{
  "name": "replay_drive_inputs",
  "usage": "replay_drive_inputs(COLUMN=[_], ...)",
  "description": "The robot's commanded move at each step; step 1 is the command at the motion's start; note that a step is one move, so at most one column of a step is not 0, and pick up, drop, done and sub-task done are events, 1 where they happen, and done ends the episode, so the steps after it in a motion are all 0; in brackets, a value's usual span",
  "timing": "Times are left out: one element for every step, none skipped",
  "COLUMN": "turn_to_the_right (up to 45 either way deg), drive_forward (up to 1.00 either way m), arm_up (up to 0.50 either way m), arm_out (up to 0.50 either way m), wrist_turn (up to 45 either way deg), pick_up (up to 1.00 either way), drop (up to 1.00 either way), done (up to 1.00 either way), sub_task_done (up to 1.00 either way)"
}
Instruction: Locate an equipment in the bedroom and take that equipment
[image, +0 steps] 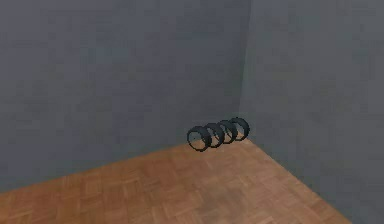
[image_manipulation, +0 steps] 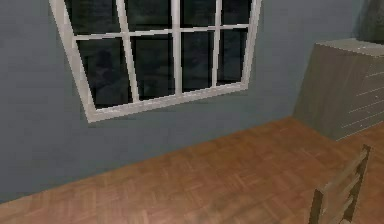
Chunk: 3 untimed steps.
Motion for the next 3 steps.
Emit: replay_drive_inputs(turn_to_the_right=[-12.0,-3.0,0.0], drive_forward=[0.0,0.0,0.45], arm_up=[0.0,0.0,0.0], arm_out=[0.0,0.0,0.0], wrist_turn=[0.0,0.0,0.0], pick_up=[0.0,0.0,0.0], drop=[0.0,0.0,0.0], done=[0.0,0.0,0.0], sub_task_done=[0.0,0.0,0.0])
